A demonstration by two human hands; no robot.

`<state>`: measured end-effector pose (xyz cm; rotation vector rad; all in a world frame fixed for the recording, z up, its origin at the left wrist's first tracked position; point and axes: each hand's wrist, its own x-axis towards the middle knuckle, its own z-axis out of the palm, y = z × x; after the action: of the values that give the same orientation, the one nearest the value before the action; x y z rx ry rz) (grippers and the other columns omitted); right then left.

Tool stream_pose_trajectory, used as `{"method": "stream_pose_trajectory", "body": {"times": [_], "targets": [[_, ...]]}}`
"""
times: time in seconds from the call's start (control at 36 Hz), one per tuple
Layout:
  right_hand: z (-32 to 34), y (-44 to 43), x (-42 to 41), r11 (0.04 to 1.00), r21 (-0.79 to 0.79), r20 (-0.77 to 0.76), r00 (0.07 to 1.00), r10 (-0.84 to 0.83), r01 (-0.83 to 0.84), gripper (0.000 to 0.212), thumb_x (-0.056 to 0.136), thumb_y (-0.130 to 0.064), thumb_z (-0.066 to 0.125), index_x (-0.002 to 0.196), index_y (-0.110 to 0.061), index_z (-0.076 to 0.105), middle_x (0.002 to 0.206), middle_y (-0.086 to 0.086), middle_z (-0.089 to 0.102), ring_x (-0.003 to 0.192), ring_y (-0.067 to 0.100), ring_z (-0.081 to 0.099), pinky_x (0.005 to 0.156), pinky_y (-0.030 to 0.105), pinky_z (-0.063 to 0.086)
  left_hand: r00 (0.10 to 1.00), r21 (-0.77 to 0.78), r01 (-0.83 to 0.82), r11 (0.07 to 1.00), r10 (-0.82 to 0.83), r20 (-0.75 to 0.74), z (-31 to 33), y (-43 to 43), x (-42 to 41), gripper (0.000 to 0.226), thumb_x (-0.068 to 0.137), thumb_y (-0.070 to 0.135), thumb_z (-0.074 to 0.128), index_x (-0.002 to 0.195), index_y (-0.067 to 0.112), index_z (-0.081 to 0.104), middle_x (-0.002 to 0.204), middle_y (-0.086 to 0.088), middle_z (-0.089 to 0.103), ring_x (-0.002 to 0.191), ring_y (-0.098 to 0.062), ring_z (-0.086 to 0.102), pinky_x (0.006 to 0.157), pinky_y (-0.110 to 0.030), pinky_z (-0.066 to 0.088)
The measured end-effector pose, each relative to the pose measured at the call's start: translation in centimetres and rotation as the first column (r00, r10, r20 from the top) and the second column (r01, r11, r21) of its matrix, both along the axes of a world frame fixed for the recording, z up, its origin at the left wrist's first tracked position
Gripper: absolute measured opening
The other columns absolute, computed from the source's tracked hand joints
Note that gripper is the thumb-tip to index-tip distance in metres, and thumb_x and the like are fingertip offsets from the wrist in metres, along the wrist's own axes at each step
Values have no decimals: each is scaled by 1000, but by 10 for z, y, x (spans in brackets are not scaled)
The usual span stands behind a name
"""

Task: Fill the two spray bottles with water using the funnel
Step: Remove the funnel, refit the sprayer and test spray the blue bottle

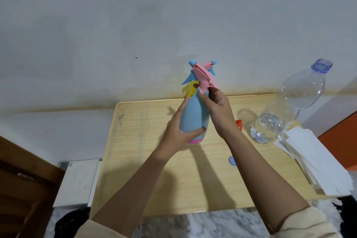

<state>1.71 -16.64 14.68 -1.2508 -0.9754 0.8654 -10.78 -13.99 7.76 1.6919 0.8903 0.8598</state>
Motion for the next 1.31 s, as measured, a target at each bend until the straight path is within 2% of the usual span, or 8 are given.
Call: {"method": "stream_pose_trajectory", "body": {"times": [0.19,0.33,0.47,0.58,0.67,0.89,1.03,1.31], "targets": [[2,-5,5,1000,-6,-89,996,-1,0,14,86,-14,65,92,-25,69,96,2,72,95,16,65,92,38,49,990,31,55,998,-51,-130,1,1,-8,100,63,54,76,141,55,13,144,16,32,127,-10,42,100,-43,46],[5,-4,6,998,-20,-37,997,-65,64,10,82,-14,70,90,-20,72,93,9,71,89,20,64,91,43,50,986,-1,113,994,-112,-120,5,2,-8,95,71,36,80,139,55,16,139,18,36,121,-4,46,98,-34,48],[3,-5,0,966,29,91,962,-257,255,7,80,-16,72,79,-10,69,68,6,62,65,13,50,67,30,43,990,-9,84,996,-84,-110,4,-5,0,97,68,35,81,137,58,17,137,14,41,118,-12,49,94,-36,51],[2,-12,-7,928,92,184,910,-372,361,10,80,-15,72,73,-13,66,44,-18,51,48,0,44,53,11,34,995,-54,69,996,-72,-63,2,-16,5,97,67,30,83,134,60,21,127,24,48,114,-3,53,92,-32,51],[5,-21,-7,931,115,203,909,-363,346,5,79,-16,73,77,-14,69,51,-20,58,53,-3,50,56,9,36,997,-73,70,995,-72,-26,5,-26,4,94,67,31,82,132,63,22,126,35,44,115,2,51,93,-30,51],[27,-41,1,969,97,266,932,-246,228,23,80,-28,71,97,-20,57,81,-13,55,67,-8,50,60,7,38,996,-94,85,992,-83,25,12,-71,2,95,67,34,82,138,55,21,140,19,40,124,-8,48,100,-42,48],[31,-64,0,994,75,309,946,-102,82,15,89,-15,60,96,-2,59,83,0,58,72,7,52,60,7,39,998,-146,56,988,-50,44,8,-110,3,95,71,29,81,139,51,19,141,20,39,125,-6,47,102,-41,47],[-22,-126,-17,995,-62,266,962,-56,76,31,94,-29,50,85,-1,59,77,5,57,69,10,49,58,10,36,906,-141,87,986,-137,-401,-13,-178,-34,98,72,51,75,148,34,15,147,9,31,133,-7,36,107,-33,36]]}}
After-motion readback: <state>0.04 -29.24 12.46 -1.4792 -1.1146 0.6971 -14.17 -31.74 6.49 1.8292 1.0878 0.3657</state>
